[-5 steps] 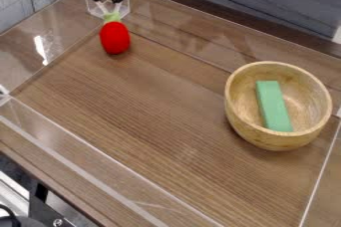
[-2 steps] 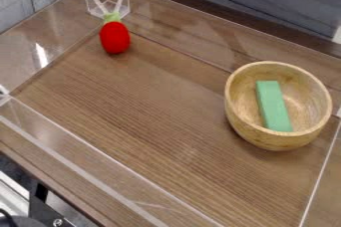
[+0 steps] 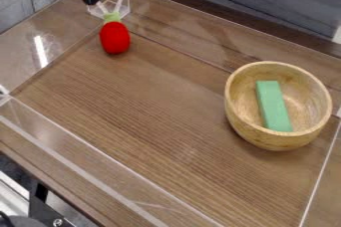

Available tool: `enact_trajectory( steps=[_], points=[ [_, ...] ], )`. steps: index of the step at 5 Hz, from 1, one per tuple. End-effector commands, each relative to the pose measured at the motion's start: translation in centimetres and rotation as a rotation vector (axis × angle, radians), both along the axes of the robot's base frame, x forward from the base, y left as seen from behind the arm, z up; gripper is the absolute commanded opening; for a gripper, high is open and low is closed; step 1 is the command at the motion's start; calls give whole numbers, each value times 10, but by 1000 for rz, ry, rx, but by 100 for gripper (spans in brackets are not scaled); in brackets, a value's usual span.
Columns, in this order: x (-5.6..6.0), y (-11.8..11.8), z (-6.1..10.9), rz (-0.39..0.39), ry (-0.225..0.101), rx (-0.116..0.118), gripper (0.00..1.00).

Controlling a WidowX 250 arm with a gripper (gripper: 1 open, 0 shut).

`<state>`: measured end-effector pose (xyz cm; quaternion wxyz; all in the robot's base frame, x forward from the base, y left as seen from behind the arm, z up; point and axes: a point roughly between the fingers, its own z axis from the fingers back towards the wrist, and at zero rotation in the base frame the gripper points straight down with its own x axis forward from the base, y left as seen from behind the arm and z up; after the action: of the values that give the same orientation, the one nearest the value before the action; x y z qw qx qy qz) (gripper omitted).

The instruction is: Move the red object to the left side of the table

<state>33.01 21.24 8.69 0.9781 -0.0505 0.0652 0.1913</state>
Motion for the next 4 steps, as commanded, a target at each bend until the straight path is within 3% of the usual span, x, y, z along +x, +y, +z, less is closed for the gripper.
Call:
enact_trajectory(
  steps=[1,3,4],
  points=[
    [12,0,31,39,-56,64,0],
    [23,-1,39,112,-33,95,0],
    [25,-3,35,142,-17,104,0]
  ],
)
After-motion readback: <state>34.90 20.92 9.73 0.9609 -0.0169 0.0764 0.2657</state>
